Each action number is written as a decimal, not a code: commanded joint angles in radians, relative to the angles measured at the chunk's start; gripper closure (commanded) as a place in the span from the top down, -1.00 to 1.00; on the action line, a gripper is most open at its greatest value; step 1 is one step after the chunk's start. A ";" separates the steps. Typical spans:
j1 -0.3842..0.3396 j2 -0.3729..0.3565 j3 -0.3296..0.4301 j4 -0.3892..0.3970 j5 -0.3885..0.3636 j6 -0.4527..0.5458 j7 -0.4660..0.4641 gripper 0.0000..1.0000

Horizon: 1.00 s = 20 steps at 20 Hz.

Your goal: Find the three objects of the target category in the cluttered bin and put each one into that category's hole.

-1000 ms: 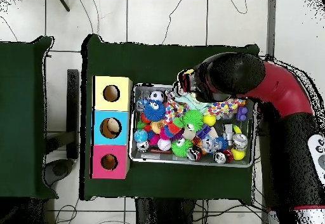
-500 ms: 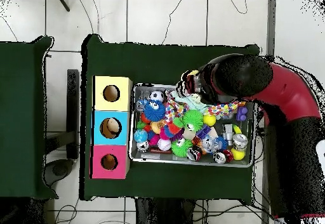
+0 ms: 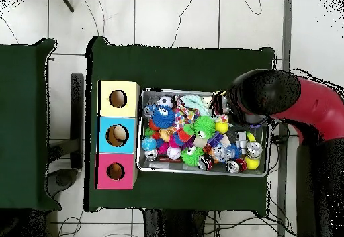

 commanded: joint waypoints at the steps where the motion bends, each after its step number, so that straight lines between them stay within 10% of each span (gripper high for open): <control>1: -0.001 0.049 -0.021 0.035 -0.002 0.264 0.013 -1.00; 20: -0.032 0.015 -0.014 0.038 -0.038 0.139 -0.002 -1.00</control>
